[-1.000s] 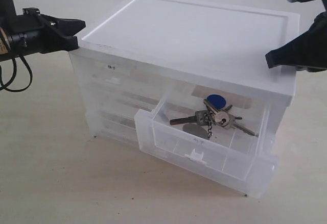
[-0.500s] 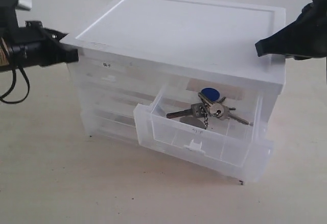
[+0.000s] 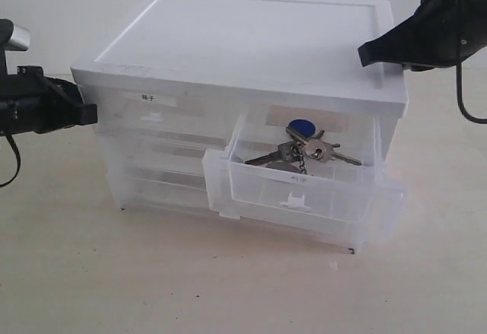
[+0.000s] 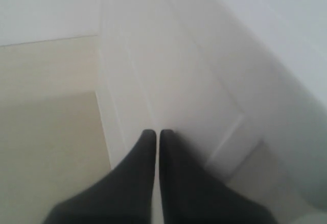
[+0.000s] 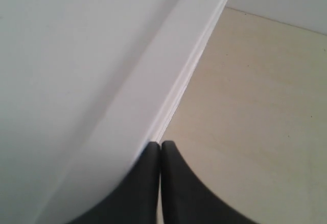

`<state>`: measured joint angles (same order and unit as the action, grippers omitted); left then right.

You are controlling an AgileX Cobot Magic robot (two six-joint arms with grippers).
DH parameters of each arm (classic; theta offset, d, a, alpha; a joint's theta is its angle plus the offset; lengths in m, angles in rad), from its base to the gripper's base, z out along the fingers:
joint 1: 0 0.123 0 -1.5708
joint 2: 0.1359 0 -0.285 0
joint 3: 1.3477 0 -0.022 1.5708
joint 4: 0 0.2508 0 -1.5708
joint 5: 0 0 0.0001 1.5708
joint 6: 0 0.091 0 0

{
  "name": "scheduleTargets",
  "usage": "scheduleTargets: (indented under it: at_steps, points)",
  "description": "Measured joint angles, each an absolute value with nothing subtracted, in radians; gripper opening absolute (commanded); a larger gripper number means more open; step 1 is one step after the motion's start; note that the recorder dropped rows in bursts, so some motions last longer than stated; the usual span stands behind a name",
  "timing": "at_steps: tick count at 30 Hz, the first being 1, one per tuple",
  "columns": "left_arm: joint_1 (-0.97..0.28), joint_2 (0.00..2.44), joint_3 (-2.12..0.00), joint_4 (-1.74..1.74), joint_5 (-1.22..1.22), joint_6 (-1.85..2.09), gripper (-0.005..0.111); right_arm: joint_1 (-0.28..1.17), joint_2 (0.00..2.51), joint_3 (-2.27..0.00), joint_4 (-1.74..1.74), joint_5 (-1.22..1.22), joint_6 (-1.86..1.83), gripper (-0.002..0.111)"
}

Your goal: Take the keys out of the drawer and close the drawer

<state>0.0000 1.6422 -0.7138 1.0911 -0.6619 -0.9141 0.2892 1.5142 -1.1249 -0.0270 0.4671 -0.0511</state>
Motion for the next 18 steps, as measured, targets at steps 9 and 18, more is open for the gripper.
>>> scheduleTargets:
  at_steps: [9,18]
  points:
    - [0.000,1.565,-0.645,1.110,-0.648,-0.922,0.005,0.293,1.569,-1.151,-0.019,0.394,-0.083,0.000]
    - [0.000,1.557,-0.643,1.117,-0.639,-0.920,0.005,0.300,1.573,-1.171,-0.045,0.408,-0.076,0.000]
